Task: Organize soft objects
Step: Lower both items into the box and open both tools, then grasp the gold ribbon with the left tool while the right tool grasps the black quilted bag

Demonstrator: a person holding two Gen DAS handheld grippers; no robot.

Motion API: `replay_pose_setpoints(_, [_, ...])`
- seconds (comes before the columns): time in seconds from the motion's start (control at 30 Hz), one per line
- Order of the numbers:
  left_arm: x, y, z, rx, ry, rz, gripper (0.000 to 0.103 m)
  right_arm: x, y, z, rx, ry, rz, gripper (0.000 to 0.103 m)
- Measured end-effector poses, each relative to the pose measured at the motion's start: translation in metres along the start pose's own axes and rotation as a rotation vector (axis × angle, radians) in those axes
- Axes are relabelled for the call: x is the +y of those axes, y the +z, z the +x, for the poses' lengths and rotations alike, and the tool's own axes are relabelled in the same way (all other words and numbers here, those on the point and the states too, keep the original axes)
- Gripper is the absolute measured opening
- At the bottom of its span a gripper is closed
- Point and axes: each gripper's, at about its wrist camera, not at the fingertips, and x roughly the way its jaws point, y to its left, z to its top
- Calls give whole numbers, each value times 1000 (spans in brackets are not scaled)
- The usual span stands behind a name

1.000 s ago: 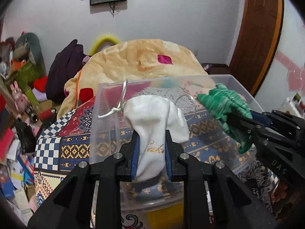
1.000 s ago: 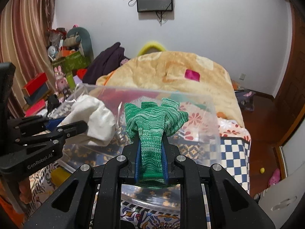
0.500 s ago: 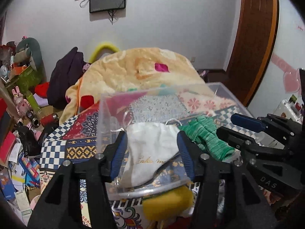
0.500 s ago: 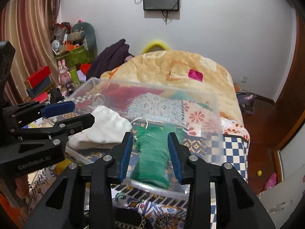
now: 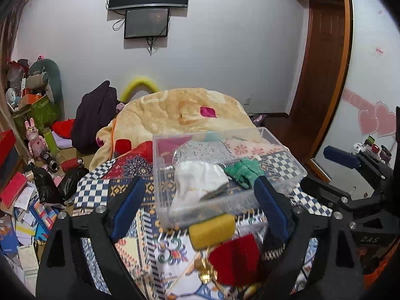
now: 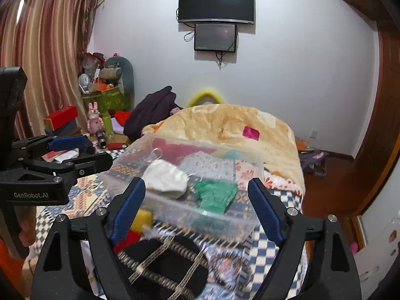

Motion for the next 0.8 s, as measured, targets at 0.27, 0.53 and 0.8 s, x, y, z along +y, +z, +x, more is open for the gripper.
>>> replay_pose_setpoints(0.27, [2,-35,-11,55,10,16,91,15,-33,14,88,63,57,85])
replay_pose_setpoints(0.53, [10,-75,0,154,30,10,91,33,-60,42,213,81,42,85])
replay_pose_setpoints(0.8, [-2,-96,17,208,-1,4,90,20,-69,24,186,40,65,75])
